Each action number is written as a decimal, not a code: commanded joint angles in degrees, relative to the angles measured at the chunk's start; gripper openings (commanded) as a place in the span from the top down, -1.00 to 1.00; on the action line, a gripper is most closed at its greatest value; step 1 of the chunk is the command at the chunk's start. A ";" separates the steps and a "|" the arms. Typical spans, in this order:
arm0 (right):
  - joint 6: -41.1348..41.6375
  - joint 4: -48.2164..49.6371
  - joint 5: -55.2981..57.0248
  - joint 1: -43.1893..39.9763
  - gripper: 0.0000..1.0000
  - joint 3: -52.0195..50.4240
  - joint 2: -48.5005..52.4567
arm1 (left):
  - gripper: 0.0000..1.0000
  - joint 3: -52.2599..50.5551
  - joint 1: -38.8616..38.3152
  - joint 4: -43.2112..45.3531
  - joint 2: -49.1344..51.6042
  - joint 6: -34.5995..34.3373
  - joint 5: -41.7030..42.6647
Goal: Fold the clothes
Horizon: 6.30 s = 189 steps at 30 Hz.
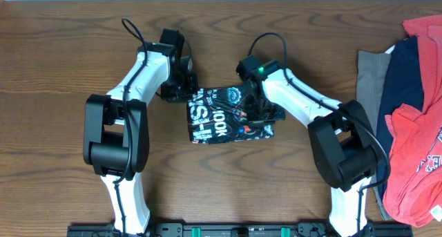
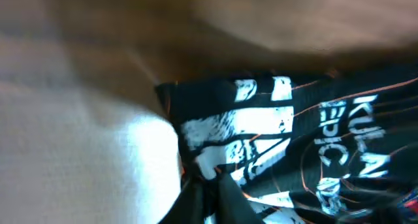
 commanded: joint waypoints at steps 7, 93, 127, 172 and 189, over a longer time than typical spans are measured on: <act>-2.43 7.78 9.92 -5.46 0.91 -0.02 -0.22 | 0.84 -1.77 -1.11 -15.52 0.74 -3.78 1.88; -8.35 13.16 2.67 -9.66 0.03 -21.18 -23.71 | -0.96 -4.87 -10.58 24.00 1.07 4.04 7.48; -8.37 8.07 4.00 -14.36 0.07 -21.18 -27.39 | 0.88 -2.84 14.82 27.28 -6.40 2.47 -2.05; -13.62 24.59 -16.22 -26.43 -0.84 -21.20 -26.77 | -0.96 -2.97 16.06 20.50 -7.19 7.26 -3.30; -16.94 -0.33 -21.07 -29.27 -0.99 -21.29 -26.80 | -0.96 -3.06 -0.02 -22.49 -7.19 5.09 -4.81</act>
